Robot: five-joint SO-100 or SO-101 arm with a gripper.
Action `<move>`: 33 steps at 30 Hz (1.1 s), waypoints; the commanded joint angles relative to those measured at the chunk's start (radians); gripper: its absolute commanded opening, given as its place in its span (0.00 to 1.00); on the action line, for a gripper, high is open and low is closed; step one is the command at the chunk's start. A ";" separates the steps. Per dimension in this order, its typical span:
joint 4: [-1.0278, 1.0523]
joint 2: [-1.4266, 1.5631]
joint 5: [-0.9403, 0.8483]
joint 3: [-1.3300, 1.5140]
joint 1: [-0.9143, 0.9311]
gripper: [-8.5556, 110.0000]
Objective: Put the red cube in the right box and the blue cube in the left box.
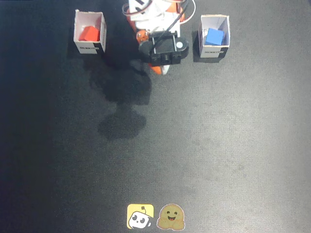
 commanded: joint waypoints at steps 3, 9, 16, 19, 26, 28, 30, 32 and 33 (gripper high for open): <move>-0.074 0.011 -0.041 0.049 0.040 0.07; -0.146 0.011 -0.040 0.155 0.051 0.07; -0.094 0.011 0.005 0.161 0.055 0.07; -0.094 0.009 0.009 0.161 0.066 0.07; -0.095 0.008 -0.006 0.161 0.077 0.07; -0.095 0.009 -0.006 0.161 0.077 0.07; -0.095 0.011 -0.005 0.161 0.077 0.07; -0.094 0.011 0.011 0.163 0.077 0.07; -0.094 0.011 0.023 0.163 0.077 0.07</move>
